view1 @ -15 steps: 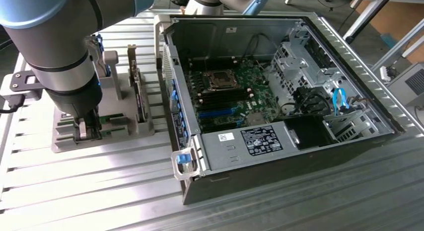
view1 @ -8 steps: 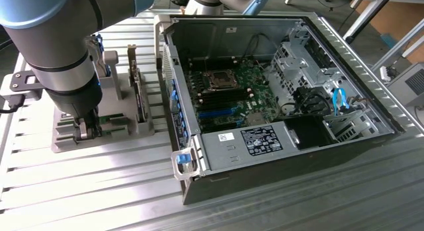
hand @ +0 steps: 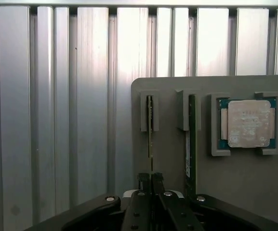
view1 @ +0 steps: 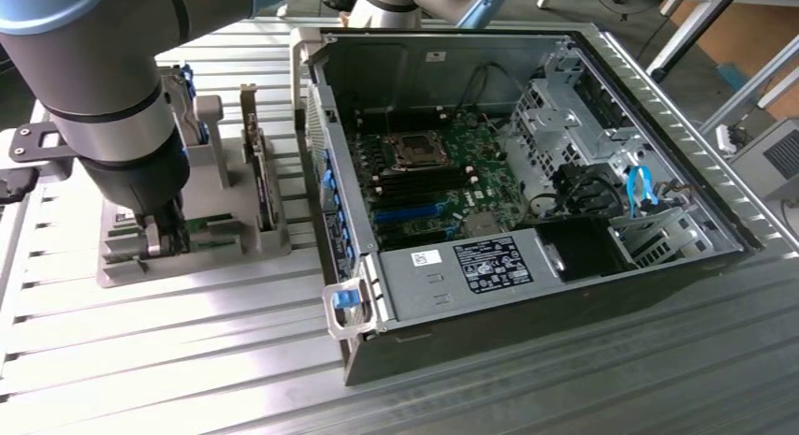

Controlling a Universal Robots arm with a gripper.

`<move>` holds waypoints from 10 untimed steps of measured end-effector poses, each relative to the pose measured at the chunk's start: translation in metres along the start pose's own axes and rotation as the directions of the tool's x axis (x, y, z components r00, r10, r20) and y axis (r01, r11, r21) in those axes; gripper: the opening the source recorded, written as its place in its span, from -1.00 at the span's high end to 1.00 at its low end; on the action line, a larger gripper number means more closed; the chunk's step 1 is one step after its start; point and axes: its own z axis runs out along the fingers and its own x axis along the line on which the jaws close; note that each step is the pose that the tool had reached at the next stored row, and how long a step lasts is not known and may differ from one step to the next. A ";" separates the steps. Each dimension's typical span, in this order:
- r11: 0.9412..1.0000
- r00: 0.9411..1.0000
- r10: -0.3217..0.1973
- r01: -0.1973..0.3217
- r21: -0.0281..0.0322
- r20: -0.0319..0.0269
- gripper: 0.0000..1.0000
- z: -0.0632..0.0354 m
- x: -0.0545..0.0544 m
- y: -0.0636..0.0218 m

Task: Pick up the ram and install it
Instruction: 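Pick up the ram and move it above insertion slot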

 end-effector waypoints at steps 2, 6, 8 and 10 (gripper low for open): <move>1.000 1.000 0.000 0.000 0.000 0.000 0.74 -0.0077 0.000 0.0001; 1.000 1.000 0.000 0.000 0.000 0.000 0.74 -0.0315 0.001 0.0004; 1.000 1.000 0.000 0.000 0.000 0.000 0.74 -0.0372 0.001 0.0005; 1.000 1.000 0.000 0.000 0.000 0.000 0.74 -0.0468 0.001 0.0006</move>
